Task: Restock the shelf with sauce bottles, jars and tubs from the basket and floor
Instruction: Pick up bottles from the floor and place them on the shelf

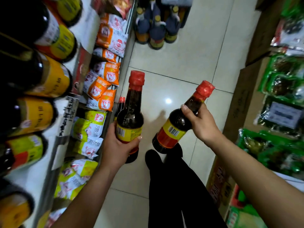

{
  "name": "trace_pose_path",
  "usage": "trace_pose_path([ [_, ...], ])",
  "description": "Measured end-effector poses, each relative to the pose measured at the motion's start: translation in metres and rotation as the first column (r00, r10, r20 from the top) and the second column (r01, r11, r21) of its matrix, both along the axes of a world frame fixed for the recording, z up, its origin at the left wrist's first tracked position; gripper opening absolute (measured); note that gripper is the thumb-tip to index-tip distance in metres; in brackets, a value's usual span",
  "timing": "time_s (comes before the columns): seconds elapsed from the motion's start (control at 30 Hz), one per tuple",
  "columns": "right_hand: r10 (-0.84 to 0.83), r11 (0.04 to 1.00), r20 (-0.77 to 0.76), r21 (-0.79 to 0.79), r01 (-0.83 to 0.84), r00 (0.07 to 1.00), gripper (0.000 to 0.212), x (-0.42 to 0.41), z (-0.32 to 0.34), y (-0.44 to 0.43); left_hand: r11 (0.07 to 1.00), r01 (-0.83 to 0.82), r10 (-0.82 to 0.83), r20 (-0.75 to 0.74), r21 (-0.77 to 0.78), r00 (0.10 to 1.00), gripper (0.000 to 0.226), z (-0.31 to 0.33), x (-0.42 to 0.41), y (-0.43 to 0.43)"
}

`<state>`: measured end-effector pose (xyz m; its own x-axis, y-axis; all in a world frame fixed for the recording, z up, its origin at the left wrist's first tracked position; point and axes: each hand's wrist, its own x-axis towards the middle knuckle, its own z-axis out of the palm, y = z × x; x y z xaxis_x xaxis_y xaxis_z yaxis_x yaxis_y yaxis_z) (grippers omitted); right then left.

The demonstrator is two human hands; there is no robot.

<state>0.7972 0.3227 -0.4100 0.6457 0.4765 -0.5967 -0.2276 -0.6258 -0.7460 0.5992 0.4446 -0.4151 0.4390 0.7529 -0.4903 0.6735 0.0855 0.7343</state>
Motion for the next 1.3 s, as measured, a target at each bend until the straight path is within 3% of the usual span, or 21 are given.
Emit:
trace_pose_path([
  [0.53,0.052,0.984,0.159,0.16,-0.077,0.986,0.018,-0.023,0.259,-0.04,0.957,-0.281,0.271,0.12,0.075,0.955,0.064,0.255,-0.036,-0.042],
  [0.63,0.057,0.972,0.207,0.21,-0.102,0.977,0.017,-0.022,0.289,-0.038,0.952,-0.295,0.279,0.168,0.081,0.946,0.079,0.281,-0.043,-0.045],
  [0.83,0.099,0.942,0.266,0.286,-0.177,0.959,0.018,-0.025,0.341,-0.032,0.93,-0.352,0.308,0.294,0.108,0.905,0.085,0.335,-0.053,-0.047],
  [1.0,0.205,0.898,0.335,0.309,-0.313,0.92,0.023,-0.029,0.371,-0.021,0.871,-0.469,0.395,0.361,0.146,0.845,0.063,0.365,-0.063,-0.054],
  [1.17,0.31,0.829,0.365,0.348,-0.437,0.878,0.02,-0.026,0.395,-0.009,0.797,-0.582,0.487,0.4,0.159,0.776,0.067,0.381,-0.075,-0.072],
  [1.3,0.426,0.773,0.414,0.296,-0.562,0.804,0.036,-0.027,0.409,0.006,0.729,-0.669,0.57,0.414,0.143,0.71,0.072,0.396,-0.089,-0.092],
])
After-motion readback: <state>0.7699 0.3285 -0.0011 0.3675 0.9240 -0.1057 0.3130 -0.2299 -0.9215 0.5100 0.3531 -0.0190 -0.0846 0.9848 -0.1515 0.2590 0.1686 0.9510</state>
